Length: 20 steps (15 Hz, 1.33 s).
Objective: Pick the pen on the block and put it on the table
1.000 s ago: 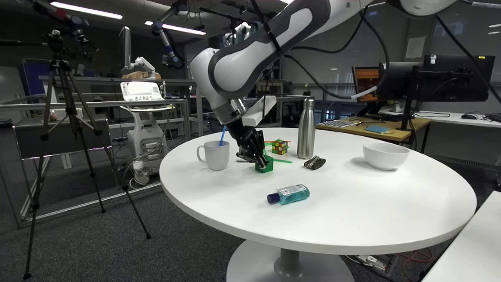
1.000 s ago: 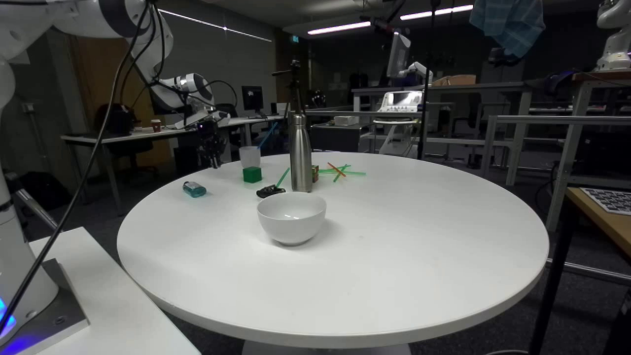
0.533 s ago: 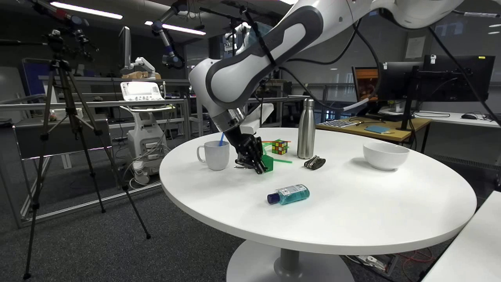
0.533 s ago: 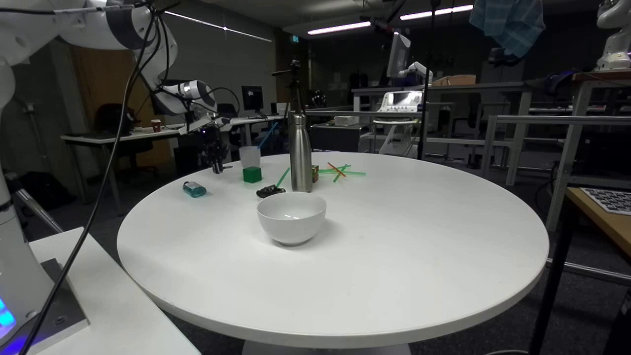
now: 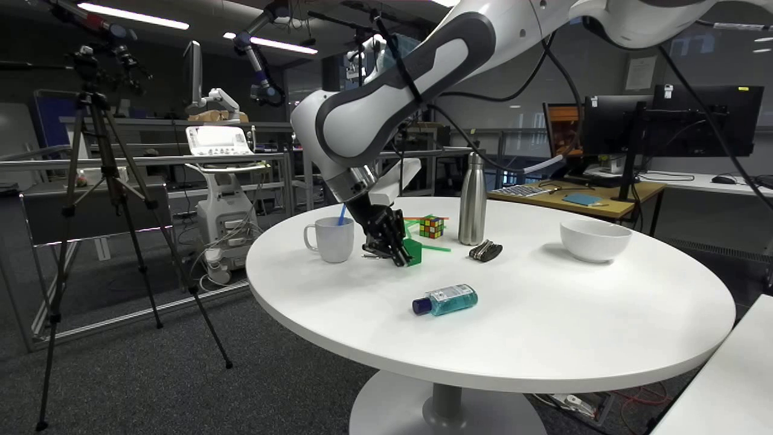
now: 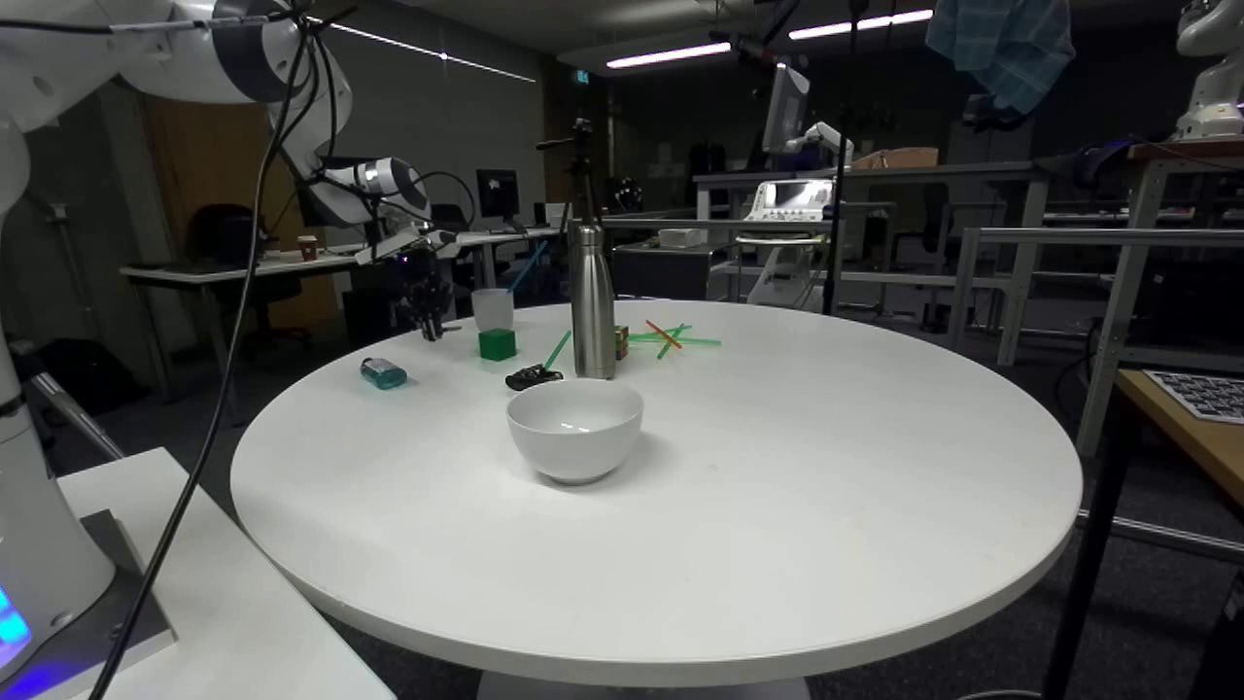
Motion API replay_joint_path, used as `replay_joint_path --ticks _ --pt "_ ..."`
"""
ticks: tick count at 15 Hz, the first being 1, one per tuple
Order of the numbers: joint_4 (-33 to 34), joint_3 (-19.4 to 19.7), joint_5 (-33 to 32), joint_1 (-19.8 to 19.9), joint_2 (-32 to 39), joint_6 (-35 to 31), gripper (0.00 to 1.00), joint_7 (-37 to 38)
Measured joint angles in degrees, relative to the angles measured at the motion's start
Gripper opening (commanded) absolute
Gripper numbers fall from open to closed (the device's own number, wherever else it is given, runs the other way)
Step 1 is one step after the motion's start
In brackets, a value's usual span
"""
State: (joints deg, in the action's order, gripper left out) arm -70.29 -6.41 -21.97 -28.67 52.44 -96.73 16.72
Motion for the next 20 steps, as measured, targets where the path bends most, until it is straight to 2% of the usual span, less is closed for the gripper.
replay_joint_path --ticks 10,11,12,15,16,18,20 --pt "1.61 0.38 0.08 0.02 2.24 0.00 0.03 -1.71" --pt "1.79 0.40 0.08 0.03 2.44 0.00 0.08 -1.81" --pt "1.92 0.43 0.08 0.03 2.59 0.00 0.36 -1.86" --pt "2.00 0.56 0.09 0.03 2.63 0.00 0.42 -1.88" --pt "2.04 0.58 0.10 0.04 2.63 0.00 0.35 -1.88" --pt "2.12 0.60 0.11 0.04 2.63 0.00 0.30 -1.89" --pt "2.25 0.63 0.11 0.04 2.63 0.00 0.62 -1.89"
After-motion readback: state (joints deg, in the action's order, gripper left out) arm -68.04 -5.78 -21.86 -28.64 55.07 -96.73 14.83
